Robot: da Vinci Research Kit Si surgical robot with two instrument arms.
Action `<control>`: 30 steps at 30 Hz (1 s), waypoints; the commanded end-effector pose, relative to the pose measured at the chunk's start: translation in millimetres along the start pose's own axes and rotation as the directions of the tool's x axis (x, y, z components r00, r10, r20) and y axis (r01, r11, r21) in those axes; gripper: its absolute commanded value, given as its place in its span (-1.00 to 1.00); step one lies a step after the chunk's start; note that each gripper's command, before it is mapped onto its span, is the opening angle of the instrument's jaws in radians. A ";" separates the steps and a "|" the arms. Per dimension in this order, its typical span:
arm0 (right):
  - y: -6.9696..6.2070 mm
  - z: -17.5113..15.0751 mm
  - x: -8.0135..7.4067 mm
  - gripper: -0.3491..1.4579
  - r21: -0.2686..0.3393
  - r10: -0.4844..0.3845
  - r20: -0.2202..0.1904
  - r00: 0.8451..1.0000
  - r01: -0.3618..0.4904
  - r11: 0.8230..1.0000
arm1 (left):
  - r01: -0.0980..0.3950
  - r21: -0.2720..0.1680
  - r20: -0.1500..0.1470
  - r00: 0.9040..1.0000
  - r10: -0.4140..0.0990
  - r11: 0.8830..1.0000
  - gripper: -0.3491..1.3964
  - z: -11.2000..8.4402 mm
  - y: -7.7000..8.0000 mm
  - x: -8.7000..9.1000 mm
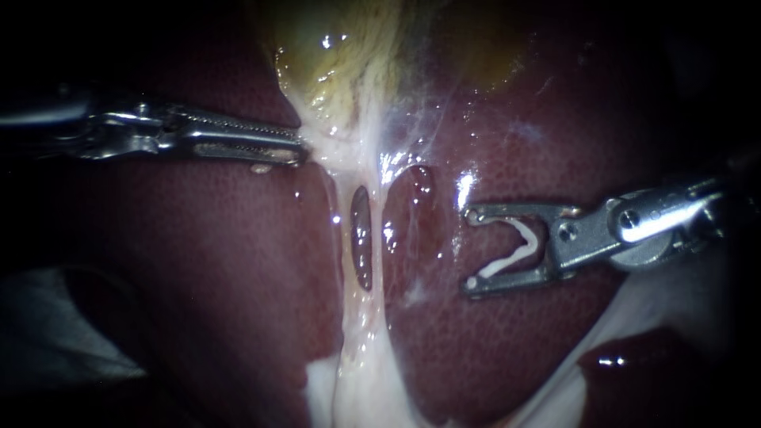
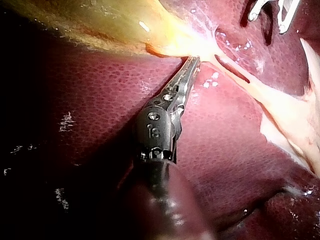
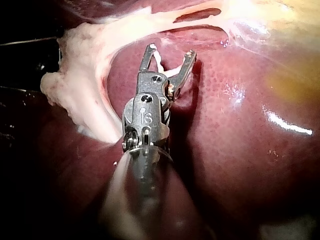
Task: Clipping first clip left tube
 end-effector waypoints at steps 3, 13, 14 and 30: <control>-0.1 0.0 0.1 -0.06 -0.002 -0.006 0.001 1.000 0.006 1.000 | 0.001 -0.001 0.000 1.000 -0.001 1.000 -1.00 -0.4 0.3 0.2; -0.1 0.1 0.2 -0.06 0.003 -0.006 -0.001 1.000 0.006 1.000 | 0.017 -0.019 -0.027 0.999 -0.017 1.000 -1.00 -5.1 3.2 3.2; -0.1 0.1 0.2 -0.06 0.003 -0.006 -0.001 1.000 0.006 1.000 | 0.018 -0.021 -0.030 0.999 -0.019 1.000 -1.00 -5.4 3.4 3.4; -1.3 3.2 3.0 -0.06 0.063 0.022 -0.069 0.997 -0.018 0.998 | 0.015 -0.026 -0.060 0.998 -0.017 1.000 -1.00 -7.2 3.6 4.6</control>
